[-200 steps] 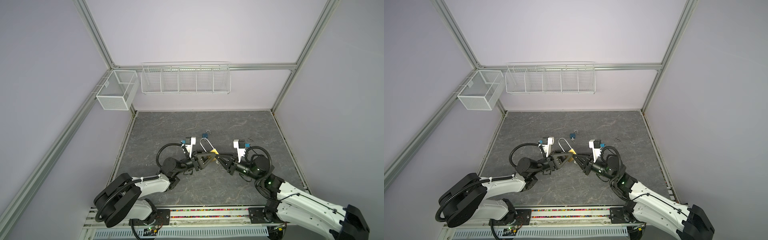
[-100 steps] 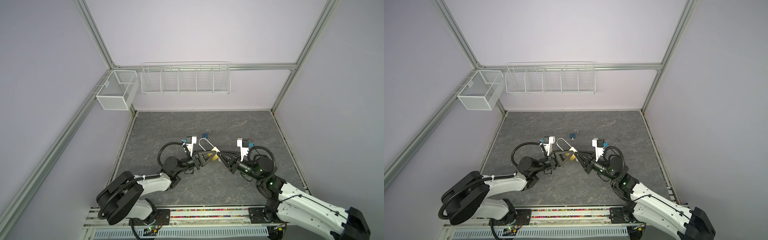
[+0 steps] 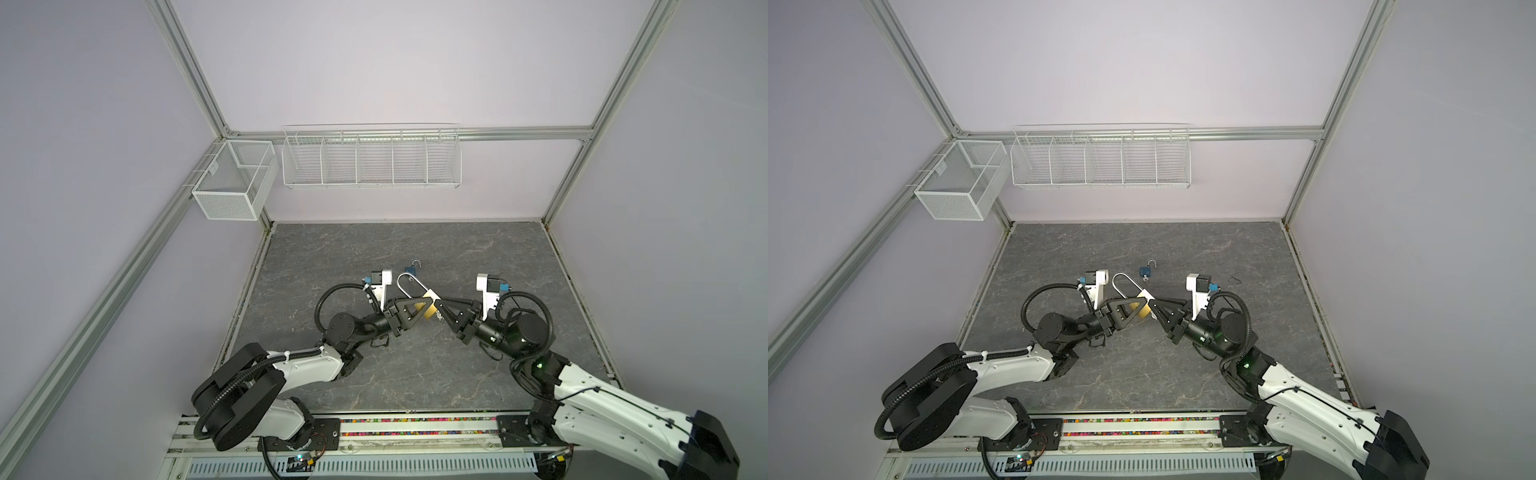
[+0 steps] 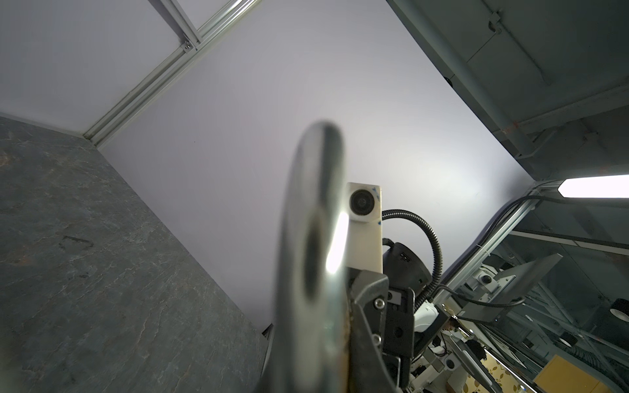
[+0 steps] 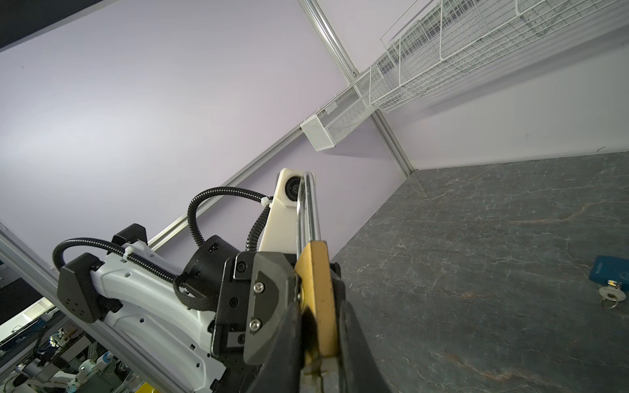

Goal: Unlock with the key

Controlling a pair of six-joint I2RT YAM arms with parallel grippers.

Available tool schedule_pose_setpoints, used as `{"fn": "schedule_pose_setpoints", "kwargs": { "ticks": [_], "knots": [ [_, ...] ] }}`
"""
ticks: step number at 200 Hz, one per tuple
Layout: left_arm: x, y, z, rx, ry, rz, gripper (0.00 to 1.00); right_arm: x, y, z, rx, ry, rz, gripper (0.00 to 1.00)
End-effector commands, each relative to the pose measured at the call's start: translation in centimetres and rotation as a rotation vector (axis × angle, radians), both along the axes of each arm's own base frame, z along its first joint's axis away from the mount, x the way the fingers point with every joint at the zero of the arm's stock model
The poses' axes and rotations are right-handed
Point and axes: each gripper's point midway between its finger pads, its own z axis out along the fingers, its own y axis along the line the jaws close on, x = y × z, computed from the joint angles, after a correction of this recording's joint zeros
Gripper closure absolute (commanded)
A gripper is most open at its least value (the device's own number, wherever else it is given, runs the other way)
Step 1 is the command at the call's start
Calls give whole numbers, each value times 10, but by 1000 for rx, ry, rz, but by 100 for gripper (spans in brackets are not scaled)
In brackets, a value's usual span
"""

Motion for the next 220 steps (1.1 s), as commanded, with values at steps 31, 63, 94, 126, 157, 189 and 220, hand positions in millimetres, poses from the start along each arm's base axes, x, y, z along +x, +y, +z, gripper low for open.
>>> {"fn": "schedule_pose_setpoints", "kwargs": {
  "ticks": [31, 63, 94, 126, 157, 189, 220],
  "knots": [
    [9, 6, 39, -107, -63, 79, 100, 3, -1, -11, -8, 19, -25, 94],
    [13, 3, 38, -107, -44, 74, 92, 3, -2, -12, -5, 20, -32, 94],
    [14, 1, 37, -106, -36, 68, 95, 4, -4, -11, -7, 18, -43, 94],
    [12, 0, 38, -104, -43, 57, 100, 3, -5, -11, -8, 17, -40, 94],
    [9, -1, 37, -97, -54, 43, 100, 2, -4, -11, -11, 21, -32, 94],
    [-11, -2, 51, -99, -138, -38, 100, -6, 8, -8, -26, 12, 51, 94],
    [-21, 1, 54, -99, -168, -67, 100, -11, 14, -6, -20, 7, 103, 91]
  ]
}}
